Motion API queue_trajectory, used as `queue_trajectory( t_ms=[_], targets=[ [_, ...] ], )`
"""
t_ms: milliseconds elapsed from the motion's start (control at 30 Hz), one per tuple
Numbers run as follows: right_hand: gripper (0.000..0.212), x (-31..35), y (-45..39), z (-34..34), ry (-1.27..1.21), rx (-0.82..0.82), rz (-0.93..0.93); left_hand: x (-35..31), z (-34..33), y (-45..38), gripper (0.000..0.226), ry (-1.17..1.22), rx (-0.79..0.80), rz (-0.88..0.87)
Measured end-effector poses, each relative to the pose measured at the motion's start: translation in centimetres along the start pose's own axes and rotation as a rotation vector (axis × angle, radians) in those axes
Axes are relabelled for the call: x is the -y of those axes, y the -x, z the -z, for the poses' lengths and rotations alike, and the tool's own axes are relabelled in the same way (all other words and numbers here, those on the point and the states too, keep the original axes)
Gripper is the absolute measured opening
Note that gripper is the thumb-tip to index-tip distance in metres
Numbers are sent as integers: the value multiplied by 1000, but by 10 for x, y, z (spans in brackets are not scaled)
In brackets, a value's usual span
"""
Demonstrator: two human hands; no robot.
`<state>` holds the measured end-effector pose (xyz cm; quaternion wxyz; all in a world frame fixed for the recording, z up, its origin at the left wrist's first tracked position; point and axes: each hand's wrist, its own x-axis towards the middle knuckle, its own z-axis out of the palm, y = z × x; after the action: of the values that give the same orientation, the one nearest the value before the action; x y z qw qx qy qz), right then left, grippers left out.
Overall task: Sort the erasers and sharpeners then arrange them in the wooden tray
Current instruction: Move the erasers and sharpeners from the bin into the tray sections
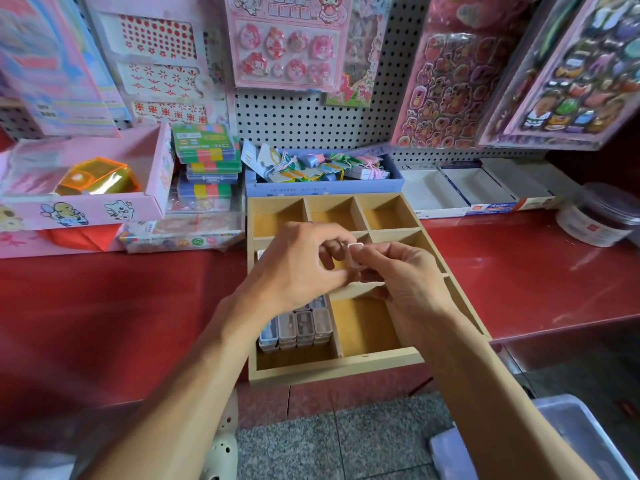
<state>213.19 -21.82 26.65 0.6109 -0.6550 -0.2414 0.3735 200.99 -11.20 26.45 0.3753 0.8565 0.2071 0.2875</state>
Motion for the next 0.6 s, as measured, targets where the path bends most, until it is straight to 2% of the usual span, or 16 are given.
queue_trajectory(
  t_ms=[133,200,300,367,433,600],
  targets=[
    [24,2,-1,1,-65,-22,-40,2,4,-1,24,59,-23,21],
    [19,5,0,1,6,16,-22,1,4,-2,25,31,-19,2],
    [34,6,0,-2,166,41,27,0,3,-2,25,12,-12,2],
    [27,8,-1,-6,175,49,25,1,3,-2,27,18,-7,9],
    [16,9,-3,-7,116,76,-18,2,5,-2,28,40,-4,6],
    [16,6,-7,-8,-158,295,-138,0,17,-2,33,88,-11,32]
  ],
)
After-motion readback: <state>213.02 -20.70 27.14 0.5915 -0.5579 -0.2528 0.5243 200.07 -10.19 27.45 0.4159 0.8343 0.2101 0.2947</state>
